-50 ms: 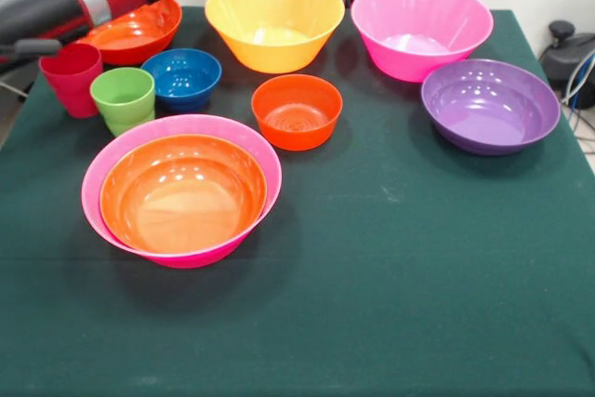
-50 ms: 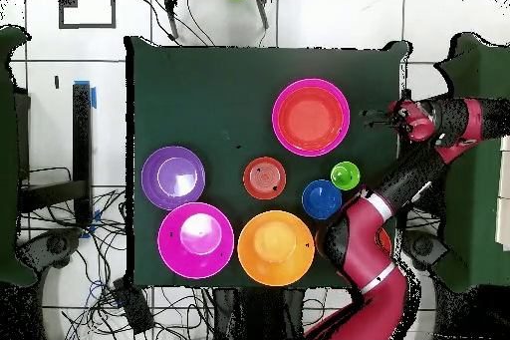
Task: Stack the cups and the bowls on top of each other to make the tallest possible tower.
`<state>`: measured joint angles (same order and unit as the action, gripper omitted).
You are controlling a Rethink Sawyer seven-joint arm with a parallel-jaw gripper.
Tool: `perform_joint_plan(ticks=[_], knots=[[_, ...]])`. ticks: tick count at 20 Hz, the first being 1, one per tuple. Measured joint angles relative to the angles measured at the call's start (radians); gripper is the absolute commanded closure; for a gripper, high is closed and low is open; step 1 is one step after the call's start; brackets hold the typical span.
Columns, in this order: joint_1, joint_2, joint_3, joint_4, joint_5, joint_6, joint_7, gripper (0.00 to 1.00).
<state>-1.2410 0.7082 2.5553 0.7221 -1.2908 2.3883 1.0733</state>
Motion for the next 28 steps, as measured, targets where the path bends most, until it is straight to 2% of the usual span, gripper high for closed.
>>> perform_joint_plan(ticks=[7,13,19,25,28], knots=[[-0.043,-0.050,-0.099,0.250,0.099,-0.200,0.249,0.00],[-0.060,-0.103,-0.170,0.381,0.152,-0.330,0.360,0.00],[-0.064,-0.174,-0.255,0.497,0.208,-0.483,0.423,0.00],[-0.066,-0.261,-0.333,0.594,0.219,-0.584,0.501,0.00],[-0.067,-0.326,-0.371,0.651,0.221,-0.628,0.584,0.00]])
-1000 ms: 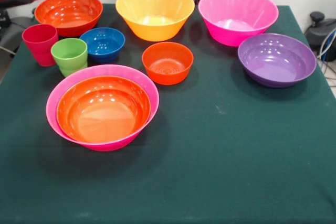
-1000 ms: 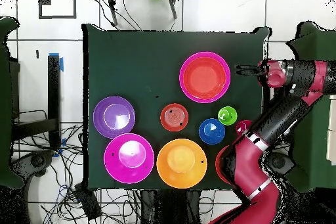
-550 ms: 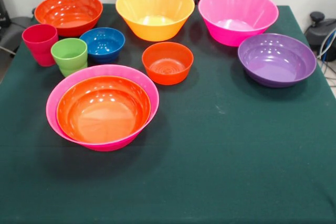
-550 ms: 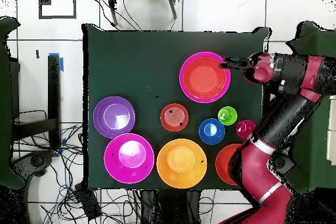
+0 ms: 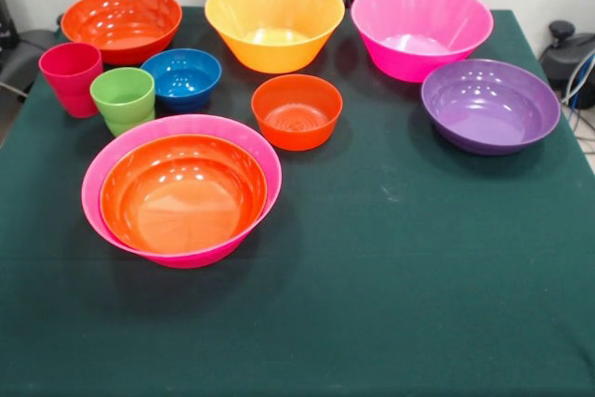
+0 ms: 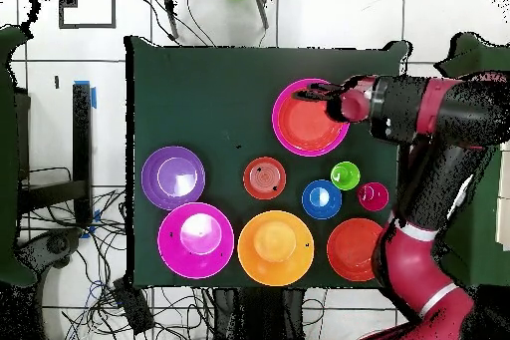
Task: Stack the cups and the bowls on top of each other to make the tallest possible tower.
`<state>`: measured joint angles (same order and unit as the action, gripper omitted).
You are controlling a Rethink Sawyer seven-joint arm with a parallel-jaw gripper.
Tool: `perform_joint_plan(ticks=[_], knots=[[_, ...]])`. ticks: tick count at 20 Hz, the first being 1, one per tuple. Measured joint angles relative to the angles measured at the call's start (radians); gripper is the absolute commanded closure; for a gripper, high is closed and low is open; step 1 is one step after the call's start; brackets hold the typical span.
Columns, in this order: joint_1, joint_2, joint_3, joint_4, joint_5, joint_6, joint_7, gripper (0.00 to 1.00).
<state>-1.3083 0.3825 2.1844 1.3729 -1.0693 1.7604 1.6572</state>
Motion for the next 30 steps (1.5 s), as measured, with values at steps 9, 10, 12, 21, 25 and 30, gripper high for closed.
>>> perform_joint_plan(ticks=[9,10,12,21,25,30], knots=[[-0.002,-0.176,-0.096,0.148,-0.004,-0.161,0.290,0.00],[-0.002,-0.198,-0.110,0.166,-0.004,-0.190,0.325,0.00],[-0.002,-0.235,-0.136,0.195,-0.004,-0.237,0.378,0.00],[0.001,-0.413,-0.280,0.300,-0.014,-0.428,0.534,0.00],[0.007,-0.482,-0.348,0.342,-0.038,-0.504,0.584,0.00],[0.021,-0.555,-0.429,0.390,-0.074,-0.594,0.666,0.00]])
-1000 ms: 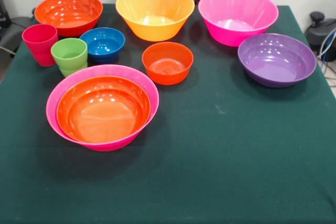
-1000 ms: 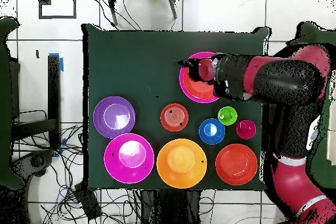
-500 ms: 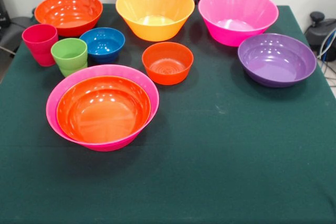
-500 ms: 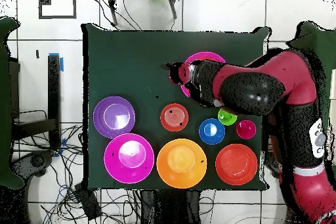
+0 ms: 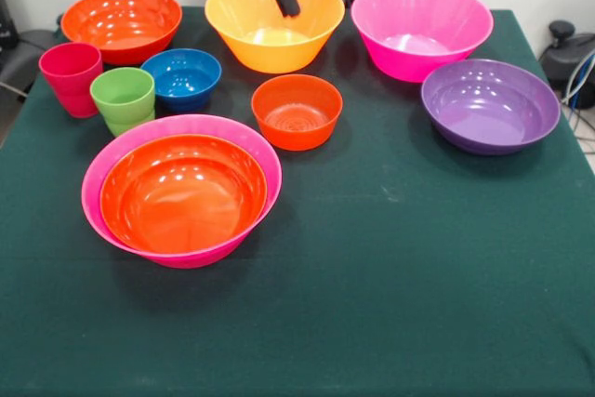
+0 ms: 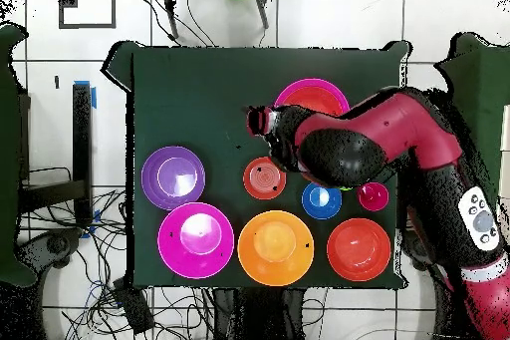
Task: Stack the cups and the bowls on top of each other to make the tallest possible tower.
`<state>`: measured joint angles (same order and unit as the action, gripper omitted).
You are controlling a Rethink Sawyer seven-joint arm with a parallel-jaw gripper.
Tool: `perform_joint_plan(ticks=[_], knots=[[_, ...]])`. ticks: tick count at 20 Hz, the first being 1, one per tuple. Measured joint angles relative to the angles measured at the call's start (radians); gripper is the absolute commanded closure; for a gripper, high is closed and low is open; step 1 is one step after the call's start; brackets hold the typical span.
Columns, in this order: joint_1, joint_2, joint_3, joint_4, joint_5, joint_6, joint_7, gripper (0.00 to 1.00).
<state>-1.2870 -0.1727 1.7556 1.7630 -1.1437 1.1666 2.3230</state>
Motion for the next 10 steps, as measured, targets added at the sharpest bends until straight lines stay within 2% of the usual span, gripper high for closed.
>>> perform_joint_plan(ticks=[10], knots=[[0.063,-0.123,-0.191,0.084,-0.015,-0.143,0.200,0.00]])
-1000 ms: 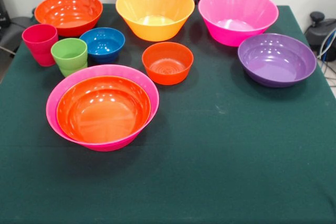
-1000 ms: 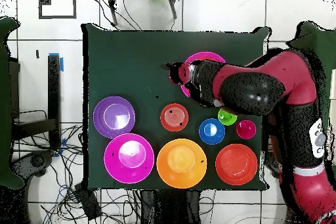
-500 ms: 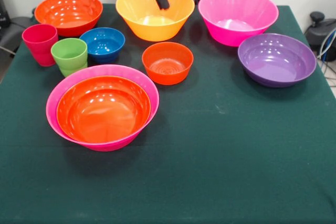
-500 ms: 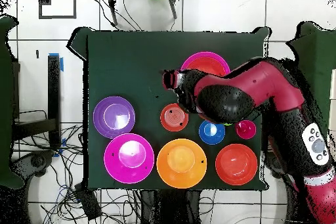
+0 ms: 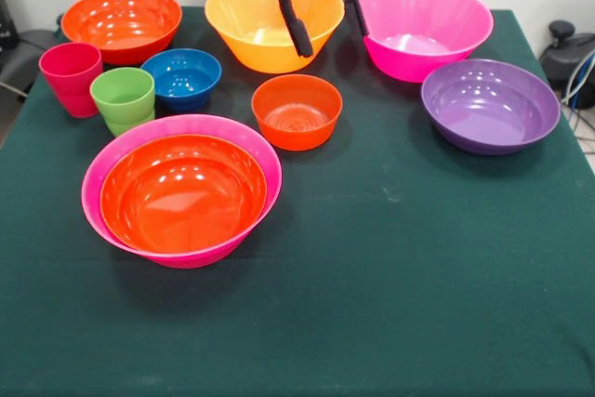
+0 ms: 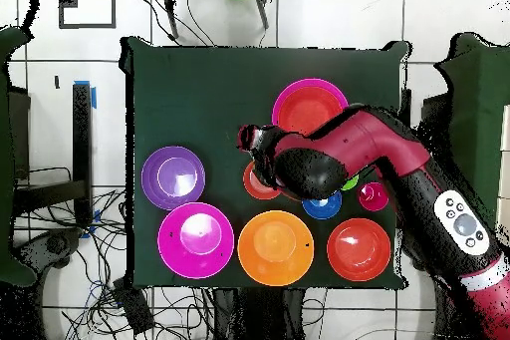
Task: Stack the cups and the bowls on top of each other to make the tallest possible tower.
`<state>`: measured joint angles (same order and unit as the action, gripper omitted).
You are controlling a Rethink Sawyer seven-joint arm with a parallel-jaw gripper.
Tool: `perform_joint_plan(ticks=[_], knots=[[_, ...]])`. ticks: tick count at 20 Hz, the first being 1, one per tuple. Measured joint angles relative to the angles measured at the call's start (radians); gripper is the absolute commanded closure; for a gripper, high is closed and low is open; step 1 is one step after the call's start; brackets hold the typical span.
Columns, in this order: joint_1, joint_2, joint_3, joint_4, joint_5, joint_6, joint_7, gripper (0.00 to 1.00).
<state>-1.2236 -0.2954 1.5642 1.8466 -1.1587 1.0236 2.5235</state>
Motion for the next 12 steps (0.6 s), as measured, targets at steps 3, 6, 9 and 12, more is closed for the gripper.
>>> perform_joint_plan(ticks=[3,6,9,12], knots=[[0.022,-0.041,-0.056,0.031,0.000,-0.036,0.056,0.00],[0.035,-0.065,-0.089,0.049,0.004,-0.055,0.086,0.00],[0.059,-0.103,-0.143,0.074,0.008,-0.080,0.134,0.00],[0.093,-0.145,-0.213,0.102,0.010,-0.118,0.201,0.00]])
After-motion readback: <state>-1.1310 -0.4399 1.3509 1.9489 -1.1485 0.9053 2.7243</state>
